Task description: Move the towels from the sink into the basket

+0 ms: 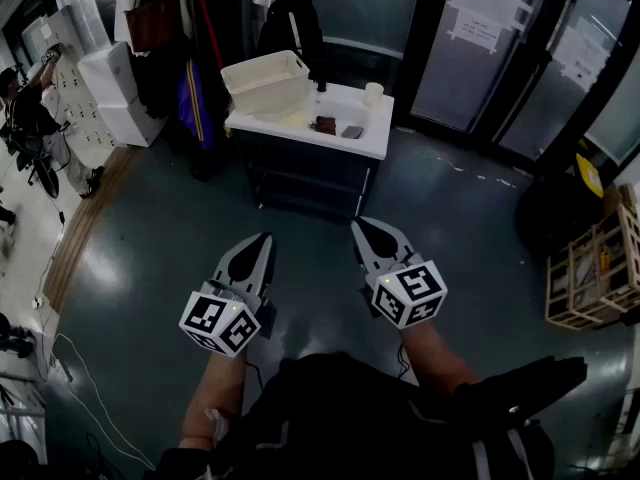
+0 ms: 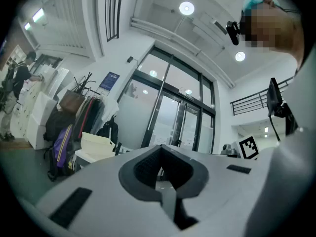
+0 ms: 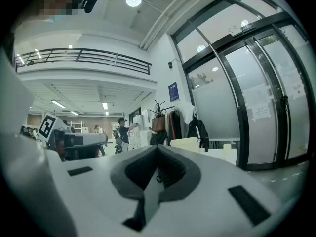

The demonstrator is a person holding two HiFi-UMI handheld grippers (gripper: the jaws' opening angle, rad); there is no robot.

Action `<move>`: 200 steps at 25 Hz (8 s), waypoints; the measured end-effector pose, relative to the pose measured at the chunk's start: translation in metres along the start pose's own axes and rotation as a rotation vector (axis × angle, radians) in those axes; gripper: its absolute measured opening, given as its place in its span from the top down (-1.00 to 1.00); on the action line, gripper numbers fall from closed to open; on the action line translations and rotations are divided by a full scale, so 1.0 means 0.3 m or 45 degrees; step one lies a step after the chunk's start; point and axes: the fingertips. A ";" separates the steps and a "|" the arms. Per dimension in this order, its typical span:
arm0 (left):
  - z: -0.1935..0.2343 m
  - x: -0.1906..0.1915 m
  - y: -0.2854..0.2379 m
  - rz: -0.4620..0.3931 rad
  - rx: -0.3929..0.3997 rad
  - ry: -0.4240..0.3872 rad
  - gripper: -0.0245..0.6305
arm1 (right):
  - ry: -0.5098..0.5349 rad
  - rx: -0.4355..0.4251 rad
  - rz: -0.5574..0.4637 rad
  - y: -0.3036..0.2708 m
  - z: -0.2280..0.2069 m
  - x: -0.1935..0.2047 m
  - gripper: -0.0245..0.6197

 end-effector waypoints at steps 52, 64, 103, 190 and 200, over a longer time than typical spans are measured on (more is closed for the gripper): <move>0.361 0.042 -0.091 0.050 0.063 -0.211 0.92 | -0.004 -0.044 -0.030 -0.464 0.037 -0.024 0.90; 0.502 0.089 -0.402 0.090 -0.016 -0.121 0.91 | 0.013 -0.097 -0.013 -0.668 -0.199 -0.132 0.90; 0.804 0.239 -0.922 0.210 -0.105 -0.147 0.92 | 0.048 -0.099 0.048 -1.083 -0.634 -0.156 0.90; 1.635 0.859 -1.491 0.673 -0.406 0.113 0.92 | 0.287 -0.130 1.168 -2.493 -1.489 0.996 -0.18; 1.645 0.844 -1.450 0.688 -0.448 0.114 0.91 | 0.223 -0.170 1.222 -2.467 -1.453 1.032 0.35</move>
Point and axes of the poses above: the fingertips, and each gripper's own axes: y backward along the fingers, z to its left, x out of its underside, and after that the axes turned 14 degrees about -y, right-handed
